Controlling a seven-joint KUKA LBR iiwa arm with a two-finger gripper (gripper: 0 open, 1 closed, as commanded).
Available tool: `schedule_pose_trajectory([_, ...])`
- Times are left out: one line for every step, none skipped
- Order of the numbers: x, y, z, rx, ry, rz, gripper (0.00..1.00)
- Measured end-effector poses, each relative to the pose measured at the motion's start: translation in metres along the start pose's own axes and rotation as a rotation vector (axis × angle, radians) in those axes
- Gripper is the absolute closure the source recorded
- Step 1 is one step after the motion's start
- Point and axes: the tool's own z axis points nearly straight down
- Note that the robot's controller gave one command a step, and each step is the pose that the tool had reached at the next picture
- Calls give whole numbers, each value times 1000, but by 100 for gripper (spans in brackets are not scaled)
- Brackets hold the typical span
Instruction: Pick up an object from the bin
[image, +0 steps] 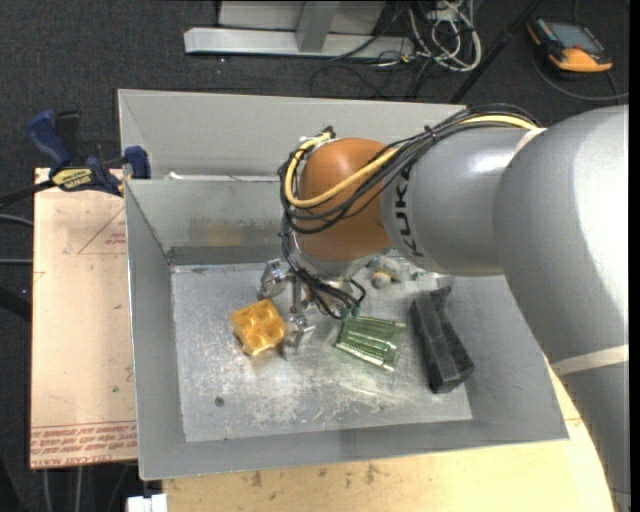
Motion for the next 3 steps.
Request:
schedule_pose_trajectory([1, 0, -3, 0, 3, 0, 100])
schedule_pose_trajectory([3, 0, -21, 1, 10, 0, 100])
schedule_pose_trajectory([3, 0, -42, 1, 10, 1, 100])
